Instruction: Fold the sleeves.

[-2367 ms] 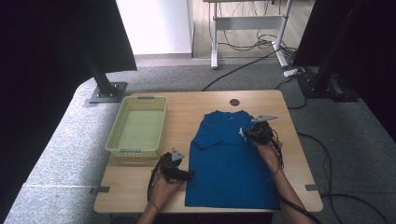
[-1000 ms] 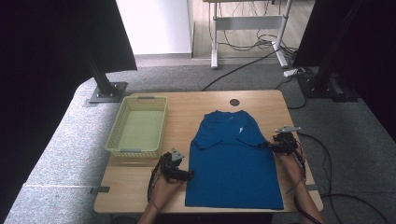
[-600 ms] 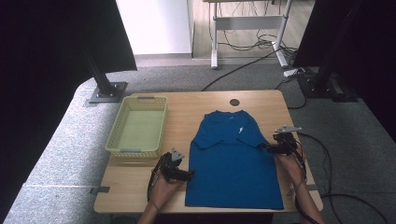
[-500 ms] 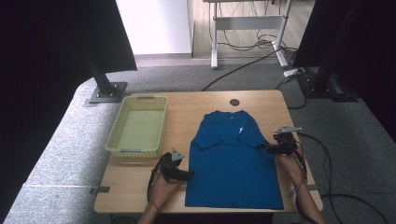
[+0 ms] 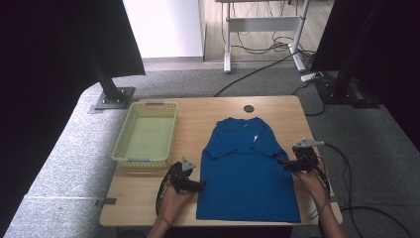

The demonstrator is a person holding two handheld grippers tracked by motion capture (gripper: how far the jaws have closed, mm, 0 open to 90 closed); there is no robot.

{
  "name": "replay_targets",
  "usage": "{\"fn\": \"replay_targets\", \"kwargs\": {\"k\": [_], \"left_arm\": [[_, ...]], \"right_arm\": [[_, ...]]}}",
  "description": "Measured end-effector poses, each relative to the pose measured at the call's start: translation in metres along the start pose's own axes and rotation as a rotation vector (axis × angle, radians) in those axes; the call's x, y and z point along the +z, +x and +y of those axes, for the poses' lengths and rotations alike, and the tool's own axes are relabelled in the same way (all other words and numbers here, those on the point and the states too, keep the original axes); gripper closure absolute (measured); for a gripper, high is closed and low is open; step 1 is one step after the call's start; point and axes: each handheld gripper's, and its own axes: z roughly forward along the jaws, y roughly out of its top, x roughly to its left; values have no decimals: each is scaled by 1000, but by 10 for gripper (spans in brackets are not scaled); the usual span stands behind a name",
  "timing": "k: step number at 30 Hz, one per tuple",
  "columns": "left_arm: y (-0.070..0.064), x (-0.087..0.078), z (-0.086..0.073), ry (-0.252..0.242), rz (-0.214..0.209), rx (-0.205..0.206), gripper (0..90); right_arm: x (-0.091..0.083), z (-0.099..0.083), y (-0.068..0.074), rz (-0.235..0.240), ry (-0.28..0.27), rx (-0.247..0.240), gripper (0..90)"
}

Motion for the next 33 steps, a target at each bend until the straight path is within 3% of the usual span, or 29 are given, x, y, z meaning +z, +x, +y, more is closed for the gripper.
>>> {"fn": "replay_targets", "kwargs": {"k": [16,28,33], "left_arm": [[1,-1,0,-9,0,-1,30],[0,0,0,-7,0,-2,16],[0,0,0,-3,-2,1,2]], "right_arm": [[-33,-26,10,-35,-23,12,137],[-33,-67,5,-82,26,61,128],[-30,-75,3,-84,47,88,100]]}}
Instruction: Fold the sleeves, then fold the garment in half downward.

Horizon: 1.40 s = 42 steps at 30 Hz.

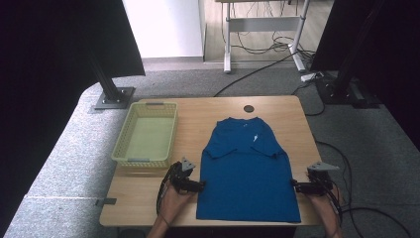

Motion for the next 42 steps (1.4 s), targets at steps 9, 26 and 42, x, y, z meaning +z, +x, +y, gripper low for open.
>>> {"fn": "replay_targets", "kwargs": {"k": [9,26,42], "left_arm": [[0,0,0,0,0,-1,1],[1,-1,0,-9,3,-9,21],[1,15,24,-19,9,4,27]], "right_arm": [[1,0,0,-17,10,12,63],[2,1,1,-2,23,-6,22],[12,14,5,22,5,-10,56]]}}
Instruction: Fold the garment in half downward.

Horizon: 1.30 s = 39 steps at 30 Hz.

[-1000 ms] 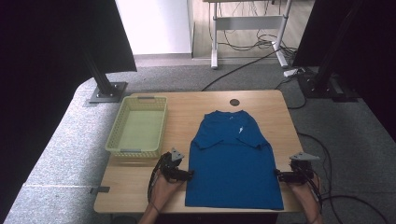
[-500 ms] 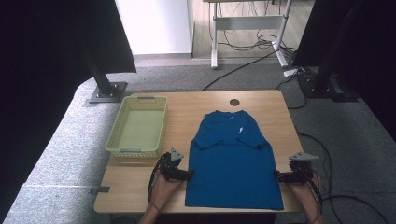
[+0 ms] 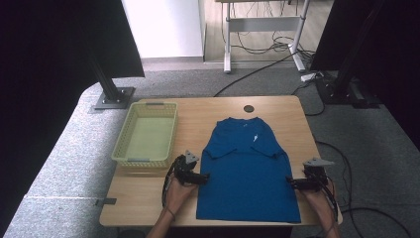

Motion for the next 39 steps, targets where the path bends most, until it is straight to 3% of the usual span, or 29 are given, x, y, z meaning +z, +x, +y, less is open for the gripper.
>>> {"fn": "replay_targets", "kwargs": {"k": [2,6,15,18,20,23,25,28,39], "left_arm": [[-2,4,-1,21,17,22,27],[-3,2,-5,18,1,-8,28],[-8,-16,-23,12,-30,18,30],[-7,-17,-17,15,-36,16,54],[-5,-14,-8,1,-40,3,54],[-2,-4,4,-9,-18,-2,50],[1,5,7,0,-7,-14,50],[0,12,5,15,6,1,50],[-12,-11,-17,12,-25,12,53]], "right_arm": [[2,-1,0,-12,7,-8,59],[-1,-4,1,-10,9,-12,60],[-17,-20,11,2,8,-22,74],[-19,-20,12,23,8,-30,95],[-17,-14,11,29,-23,-17,93],[-10,-3,7,21,-47,-11,84],[-3,2,3,7,-37,-2,78],[6,3,1,-3,2,-19,84],[-11,-14,14,16,2,-35,106]]}}
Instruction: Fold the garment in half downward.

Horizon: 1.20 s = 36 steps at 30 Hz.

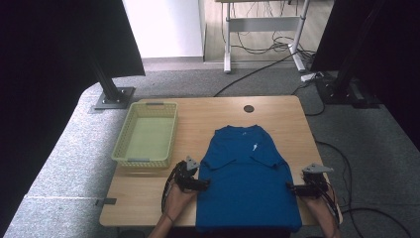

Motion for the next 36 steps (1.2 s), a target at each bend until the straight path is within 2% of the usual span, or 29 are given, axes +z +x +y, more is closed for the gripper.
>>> {"fn": "replay_targets", "kwargs": {"k": [1,3,5,7,9,11,13,19,24,26,28,33,36], "left_arm": [[1,-1,2,5,-3,0,64],[4,-1,8,-16,1,-8,67],[8,1,16,-29,-1,-22,67],[12,7,22,-27,18,-14,67],[15,14,23,-12,35,-12,66],[17,20,22,10,46,-7,67],[17,20,19,-7,32,-27,64],[10,9,7,-10,19,-16,63],[9,1,1,-5,3,-5,62],[11,1,5,0,5,-6,75],[14,0,12,-18,3,-15,74],[18,7,35,-48,9,-17,73],[21,16,41,-46,28,-18,73]], "right_arm": [[-1,-1,1,6,0,-5,109],[-1,2,1,10,4,-9,113],[3,7,-1,12,-15,1,107],[9,14,-4,19,-25,14,102],[15,20,-7,4,-20,17,98],[20,22,-10,-1,-8,15,98],[22,21,-10,-7,-1,6,101],[14,13,-4,1,-1,-1,108],[5,5,1,10,-1,-9,109],[5,6,1,19,5,-12,111],[7,10,0,33,5,-10,113],[14,32,-5,32,-48,2,106],[22,47,-9,21,-70,11,103]]}}
